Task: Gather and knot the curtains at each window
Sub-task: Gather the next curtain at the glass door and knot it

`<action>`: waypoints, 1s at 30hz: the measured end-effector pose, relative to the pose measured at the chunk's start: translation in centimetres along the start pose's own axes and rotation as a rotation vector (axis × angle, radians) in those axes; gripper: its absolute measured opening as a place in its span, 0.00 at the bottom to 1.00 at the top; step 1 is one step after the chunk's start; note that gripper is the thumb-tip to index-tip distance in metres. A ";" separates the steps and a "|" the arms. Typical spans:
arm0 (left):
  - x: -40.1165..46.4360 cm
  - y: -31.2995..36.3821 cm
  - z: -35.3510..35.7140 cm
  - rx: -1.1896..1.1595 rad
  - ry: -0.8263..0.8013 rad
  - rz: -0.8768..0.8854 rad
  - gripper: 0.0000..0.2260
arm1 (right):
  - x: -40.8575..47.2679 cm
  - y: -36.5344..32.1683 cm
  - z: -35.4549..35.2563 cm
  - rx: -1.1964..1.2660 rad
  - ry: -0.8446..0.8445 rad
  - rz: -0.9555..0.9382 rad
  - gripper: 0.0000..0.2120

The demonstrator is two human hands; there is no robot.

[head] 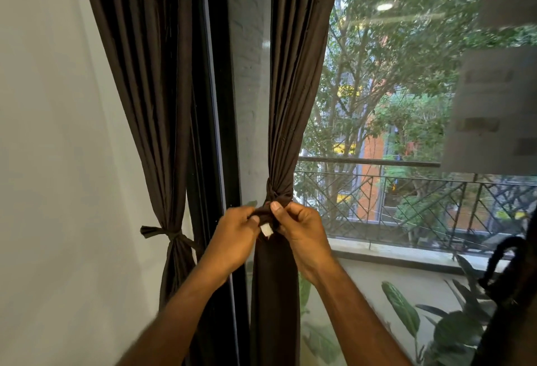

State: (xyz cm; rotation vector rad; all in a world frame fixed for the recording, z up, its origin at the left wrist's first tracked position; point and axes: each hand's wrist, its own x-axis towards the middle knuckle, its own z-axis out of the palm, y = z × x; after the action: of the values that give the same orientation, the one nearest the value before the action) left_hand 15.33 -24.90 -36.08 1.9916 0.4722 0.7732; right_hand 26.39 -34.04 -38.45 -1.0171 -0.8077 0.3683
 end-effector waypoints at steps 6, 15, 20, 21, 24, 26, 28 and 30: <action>1.1 1.2 -1.5 0.165 -0.057 0.207 0.17 | -0.6 0.6 -0.8 0.075 -0.113 -0.026 0.09; 0.8 2.0 -0.2 0.207 -0.065 0.630 0.11 | -0.8 0.7 -1.4 -0.304 -0.106 -0.139 0.07; 2.4 0.4 -0.2 0.549 -0.019 0.677 0.14 | -1.8 0.3 -1.4 -0.626 -0.214 -0.346 0.16; 2.4 0.4 -0.2 0.619 -0.005 0.693 0.14 | -2.0 0.0 -1.8 -0.670 -0.215 -0.414 0.17; 2.4 0.5 -0.4 0.695 -0.020 0.736 0.16 | -2.2 -1.1 -3.3 -0.684 -0.133 -0.544 0.17; 2.3 0.3 -0.4 0.683 -0.037 0.743 0.17 | -2.3 -1.7 -3.8 -0.619 -0.052 -0.556 0.15; 2.2 0.2 -0.2 0.675 -0.060 0.741 0.18 | -2.1 -2.2 -3.7 -0.591 0.022 -0.568 0.13; 2.1 0.1 0.1 0.701 -0.059 0.768 0.16 | -1.9 -2.8 -3.3 -0.567 0.107 -0.584 0.10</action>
State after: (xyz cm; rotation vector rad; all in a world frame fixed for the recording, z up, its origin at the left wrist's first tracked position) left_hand 16.92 -23.83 -35.33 2.9036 -0.1187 1.0989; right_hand 27.34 -38.59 -37.76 -1.2461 -1.0954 -0.4377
